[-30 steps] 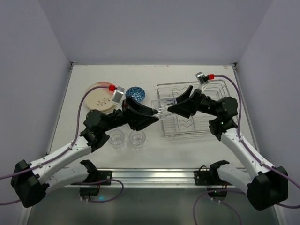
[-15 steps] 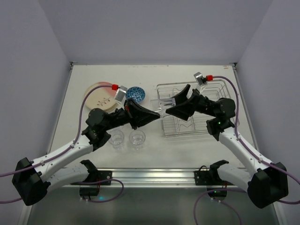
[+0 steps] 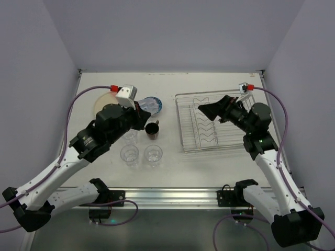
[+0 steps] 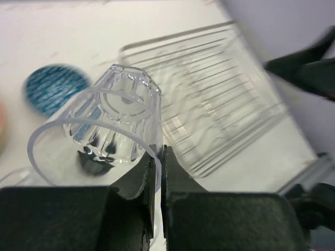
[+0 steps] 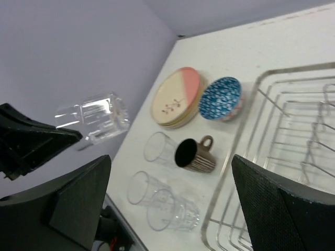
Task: Unload the mixed dishes from the dish rack
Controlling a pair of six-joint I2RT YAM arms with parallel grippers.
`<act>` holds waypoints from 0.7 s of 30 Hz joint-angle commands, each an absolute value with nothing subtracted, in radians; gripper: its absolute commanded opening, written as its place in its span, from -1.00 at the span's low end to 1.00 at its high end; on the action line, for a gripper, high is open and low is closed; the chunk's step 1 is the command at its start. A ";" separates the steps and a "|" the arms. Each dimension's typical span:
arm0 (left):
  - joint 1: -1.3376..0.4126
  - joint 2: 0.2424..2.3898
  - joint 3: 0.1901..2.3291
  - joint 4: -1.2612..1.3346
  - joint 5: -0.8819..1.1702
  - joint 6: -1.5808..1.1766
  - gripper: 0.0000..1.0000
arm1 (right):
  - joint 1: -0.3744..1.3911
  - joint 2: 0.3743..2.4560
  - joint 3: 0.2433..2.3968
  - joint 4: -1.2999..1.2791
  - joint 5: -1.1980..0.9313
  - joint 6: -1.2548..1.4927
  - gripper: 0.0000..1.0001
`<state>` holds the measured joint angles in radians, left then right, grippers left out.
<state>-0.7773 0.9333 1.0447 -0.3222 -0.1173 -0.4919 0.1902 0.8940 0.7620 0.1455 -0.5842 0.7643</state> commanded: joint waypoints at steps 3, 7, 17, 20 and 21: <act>-0.749 1.035 1.256 -0.936 -0.583 -0.488 -1.00 | 0.187 0.876 0.844 -0.152 -0.417 0.572 0.98; -0.634 1.074 1.310 -1.037 -0.572 -0.488 -1.00 | 0.187 0.882 0.856 -0.184 -0.426 0.538 0.98; -0.371 1.200 1.128 -1.051 -0.456 -0.428 -1.00 | 0.187 0.894 0.842 -0.224 -0.454 0.465 0.98; -0.367 1.189 1.109 -1.023 -0.364 -0.422 -1.00 | 0.189 0.899 0.841 -0.225 -0.463 0.460 0.98; -0.367 1.183 1.105 -1.009 -0.348 -0.423 -1.00 | 0.187 0.897 0.841 -0.225 -0.465 0.462 0.98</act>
